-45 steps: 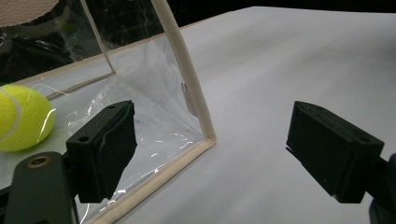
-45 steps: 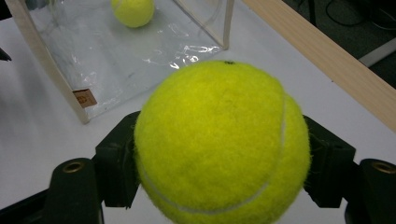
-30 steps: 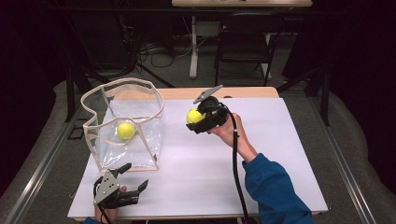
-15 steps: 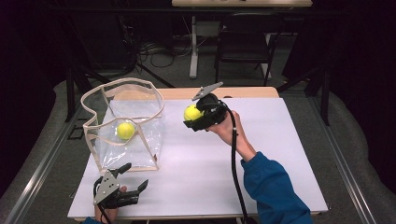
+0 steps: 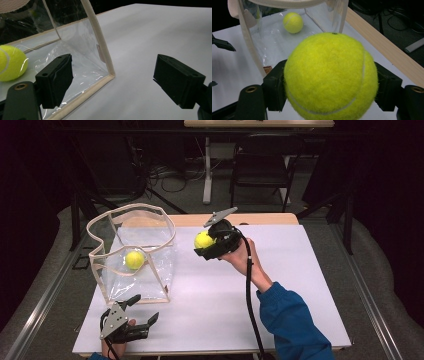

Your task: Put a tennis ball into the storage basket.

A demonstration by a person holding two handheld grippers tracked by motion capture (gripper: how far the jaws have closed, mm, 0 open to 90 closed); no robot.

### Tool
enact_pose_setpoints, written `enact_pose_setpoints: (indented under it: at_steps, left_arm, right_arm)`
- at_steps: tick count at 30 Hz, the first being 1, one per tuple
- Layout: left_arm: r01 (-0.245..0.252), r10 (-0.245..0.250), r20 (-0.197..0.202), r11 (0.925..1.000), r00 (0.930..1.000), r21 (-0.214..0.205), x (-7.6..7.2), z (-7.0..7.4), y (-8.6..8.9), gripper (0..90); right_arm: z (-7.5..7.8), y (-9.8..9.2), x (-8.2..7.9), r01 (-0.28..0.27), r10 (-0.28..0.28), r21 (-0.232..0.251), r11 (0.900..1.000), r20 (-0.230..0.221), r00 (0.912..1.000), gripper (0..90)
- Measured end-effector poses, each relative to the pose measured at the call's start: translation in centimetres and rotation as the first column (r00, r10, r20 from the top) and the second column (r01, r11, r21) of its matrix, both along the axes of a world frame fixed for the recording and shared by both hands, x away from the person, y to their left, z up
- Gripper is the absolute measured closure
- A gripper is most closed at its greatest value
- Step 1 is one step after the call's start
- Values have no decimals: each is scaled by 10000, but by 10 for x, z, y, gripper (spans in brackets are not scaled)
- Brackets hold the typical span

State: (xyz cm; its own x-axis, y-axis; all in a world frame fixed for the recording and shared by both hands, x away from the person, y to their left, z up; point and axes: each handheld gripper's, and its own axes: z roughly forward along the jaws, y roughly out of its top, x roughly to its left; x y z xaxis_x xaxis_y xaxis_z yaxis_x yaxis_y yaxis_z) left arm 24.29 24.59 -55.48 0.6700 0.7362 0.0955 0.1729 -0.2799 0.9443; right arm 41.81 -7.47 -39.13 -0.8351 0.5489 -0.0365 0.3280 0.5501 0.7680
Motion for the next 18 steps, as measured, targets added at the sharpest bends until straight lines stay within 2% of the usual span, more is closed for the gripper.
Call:
enact_pose_setpoints:
  at_steps: [18]
  left_arm:
    - [-19, 19, -8, 10000, 10000, -69, 0, 0, 0, 158]
  right_arm:
    - [10, 8, -1, -161, 153, 249, 9996, 295, 9994, 262]
